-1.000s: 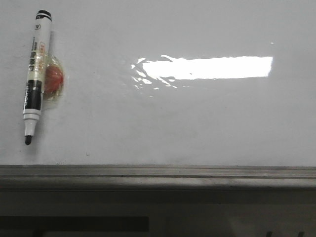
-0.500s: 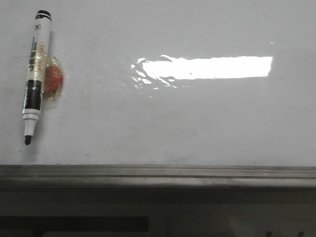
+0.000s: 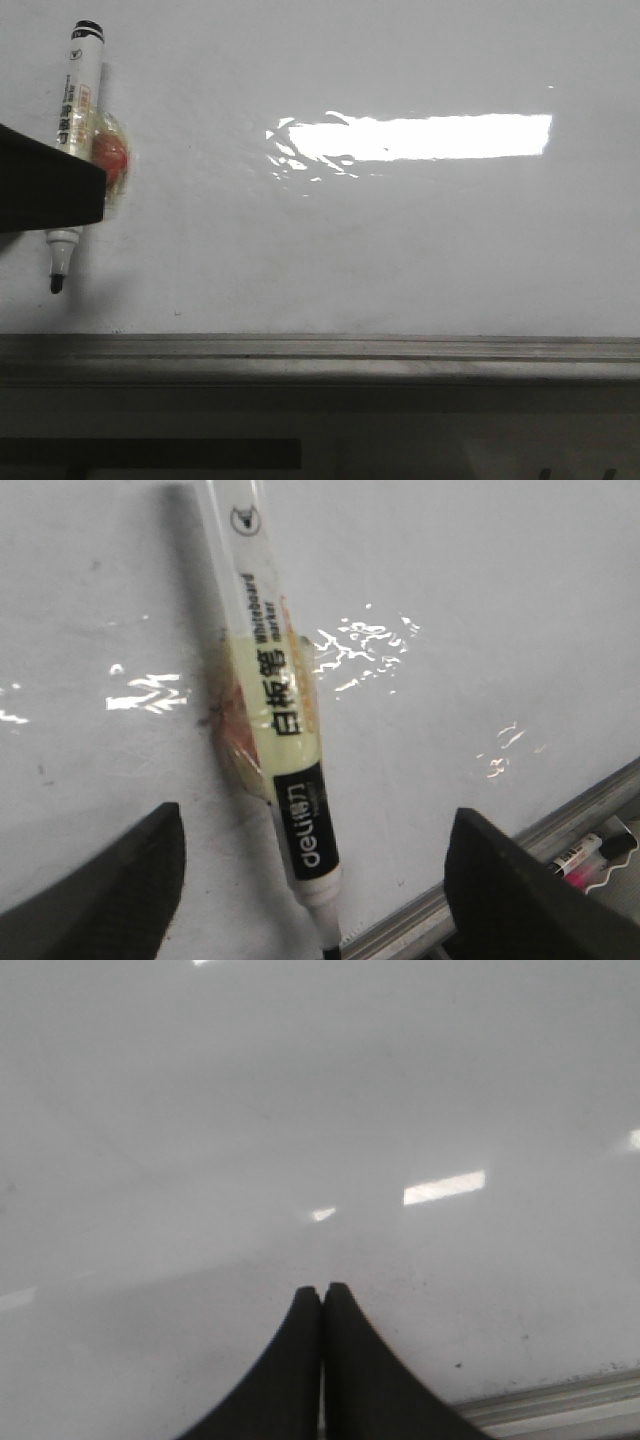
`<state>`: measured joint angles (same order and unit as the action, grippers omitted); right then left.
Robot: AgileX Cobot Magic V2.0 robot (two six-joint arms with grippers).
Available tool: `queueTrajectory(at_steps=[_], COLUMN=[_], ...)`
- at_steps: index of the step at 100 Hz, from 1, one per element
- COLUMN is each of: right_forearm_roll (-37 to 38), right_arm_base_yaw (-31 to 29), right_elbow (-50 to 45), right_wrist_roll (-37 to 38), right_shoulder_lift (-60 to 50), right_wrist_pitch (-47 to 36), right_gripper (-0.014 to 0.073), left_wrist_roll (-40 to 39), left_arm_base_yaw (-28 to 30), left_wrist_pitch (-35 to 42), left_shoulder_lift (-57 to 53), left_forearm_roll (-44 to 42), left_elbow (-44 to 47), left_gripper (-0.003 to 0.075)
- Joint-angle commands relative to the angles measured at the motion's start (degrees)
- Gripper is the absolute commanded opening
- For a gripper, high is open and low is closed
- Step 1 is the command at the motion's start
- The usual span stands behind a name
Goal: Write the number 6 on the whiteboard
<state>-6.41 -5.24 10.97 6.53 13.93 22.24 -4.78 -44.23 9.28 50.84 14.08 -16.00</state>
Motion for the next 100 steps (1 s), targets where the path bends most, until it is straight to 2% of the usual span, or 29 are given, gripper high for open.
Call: queueTrajectory(at_steps=[1,18,30,37,56,67,89,100], right_forearm_roll=[-0.2,-0.2,-0.2,-0.2,-2.2,-2.2,-2.2,-2.2], right_arm_base_yaw=[-0.3,-0.3,-0.3,-0.3,-0.2,1.0,8.3,12.5], right_elbow=[1.9,1.9,1.9,1.9,1.9,1.9,2.1,4.1], right_wrist_roll=[-0.2,-0.2,-0.2,-0.2,-0.2,-0.2,-0.3,-3.1], right_shoulder_lift=[1.0,1.0,1.0,1.0,1.0,1.0,1.0,1.0], right_wrist_pitch=[-4.0,-4.0,-4.0,-4.0,-4.0,-3.8,-3.4,0.3], right_gripper=[-0.0064,-0.0064,-0.0064,-0.0064,-0.0064,-0.0064,-0.0064,-0.0064], left_wrist_roll=[-0.1,-0.1,-0.1,-0.1,-0.1,-0.1,-0.1,-0.1], left_arm_base_yaw=[-0.4,-0.4,-0.4,-0.4,-0.4,-0.4,-0.5,-1.4], left_wrist_pitch=[5.9,8.0,8.5,8.5,8.6,8.7,8.9,8.9], left_shoulder_lift=[1.4,4.5,6.3,7.3,8.6,8.6,8.4,8.1], left_forearm_roll=[0.4,0.4,0.4,0.9,4.9,5.4,5.4,5.2], left_elbow=[-1.9,-1.9,-1.9,-1.9,-1.9,-1.9,-1.9,-1.9], left_gripper=[0.0506,0.0496,0.044,0.037,0.0106,-0.0022,-0.0019,-0.0019])
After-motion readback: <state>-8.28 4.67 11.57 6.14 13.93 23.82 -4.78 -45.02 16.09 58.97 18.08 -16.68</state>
